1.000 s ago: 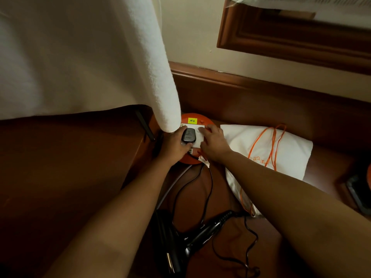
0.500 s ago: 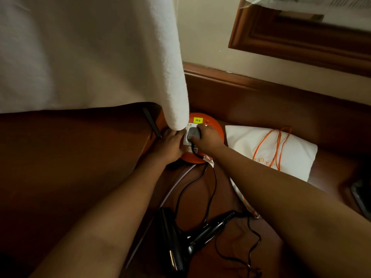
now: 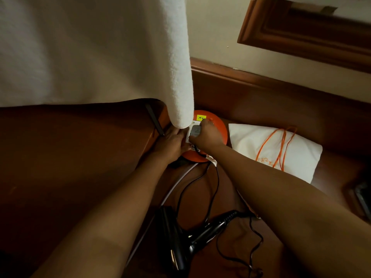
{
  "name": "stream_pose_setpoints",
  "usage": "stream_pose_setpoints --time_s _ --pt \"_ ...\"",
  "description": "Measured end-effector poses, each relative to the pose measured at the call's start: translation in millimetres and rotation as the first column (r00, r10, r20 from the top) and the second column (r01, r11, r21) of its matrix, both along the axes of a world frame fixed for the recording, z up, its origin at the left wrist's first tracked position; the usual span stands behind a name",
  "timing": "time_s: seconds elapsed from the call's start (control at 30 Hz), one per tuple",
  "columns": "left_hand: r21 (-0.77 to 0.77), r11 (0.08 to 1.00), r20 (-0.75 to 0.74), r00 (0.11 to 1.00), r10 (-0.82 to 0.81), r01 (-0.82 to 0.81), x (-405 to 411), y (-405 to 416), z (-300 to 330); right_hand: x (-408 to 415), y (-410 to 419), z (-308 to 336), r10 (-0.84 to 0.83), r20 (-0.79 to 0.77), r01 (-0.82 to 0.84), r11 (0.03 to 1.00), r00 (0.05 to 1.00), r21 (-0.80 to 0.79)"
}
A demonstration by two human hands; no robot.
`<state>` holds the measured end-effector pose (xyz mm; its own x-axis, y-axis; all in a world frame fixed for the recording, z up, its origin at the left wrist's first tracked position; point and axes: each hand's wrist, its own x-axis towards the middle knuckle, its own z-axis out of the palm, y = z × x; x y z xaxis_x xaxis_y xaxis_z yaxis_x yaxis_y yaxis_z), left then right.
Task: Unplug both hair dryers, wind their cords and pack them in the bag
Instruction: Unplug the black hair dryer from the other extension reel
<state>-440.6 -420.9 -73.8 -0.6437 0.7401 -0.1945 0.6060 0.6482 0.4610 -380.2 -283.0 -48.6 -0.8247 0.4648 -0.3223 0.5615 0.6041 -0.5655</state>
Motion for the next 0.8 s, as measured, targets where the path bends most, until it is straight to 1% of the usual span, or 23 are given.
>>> stream_pose_setpoints --time_s 0.27,0.43,0.53,0.67,0.73,0.8 --pt "-0.019 1.000 0.012 1.000 0.008 -0.008 -0.8 -0.1 -0.4 2.9 -1.7 -0.8 -0.006 -0.034 0.008 0.999 0.999 0.032" --pt "0.034 0.999 0.053 0.998 0.015 -0.017 1.0 0.8 2.2 5.3 -1.6 -1.1 -0.008 -0.067 0.011 0.999 0.998 0.035" --pt "0.037 0.999 0.063 0.998 0.020 -0.022 1.9 0.9 4.4 6.4 -1.8 -1.1 -0.004 -0.088 0.008 0.999 0.996 0.038" --pt "-0.004 1.000 -0.017 1.000 -0.006 0.006 2.2 -0.9 2.7 6.1 -2.7 6.2 0.020 -0.204 -0.012 0.999 0.979 0.041" --pt "-0.044 0.999 -0.026 1.000 -0.010 0.009 2.9 -0.7 2.7 10.6 -0.3 9.9 0.033 -0.219 -0.026 0.999 0.975 0.035" --pt "-0.052 0.999 -0.024 1.000 -0.017 0.016 3.6 0.1 3.5 20.4 5.9 11.5 0.026 -0.210 -0.020 0.999 0.977 0.028"
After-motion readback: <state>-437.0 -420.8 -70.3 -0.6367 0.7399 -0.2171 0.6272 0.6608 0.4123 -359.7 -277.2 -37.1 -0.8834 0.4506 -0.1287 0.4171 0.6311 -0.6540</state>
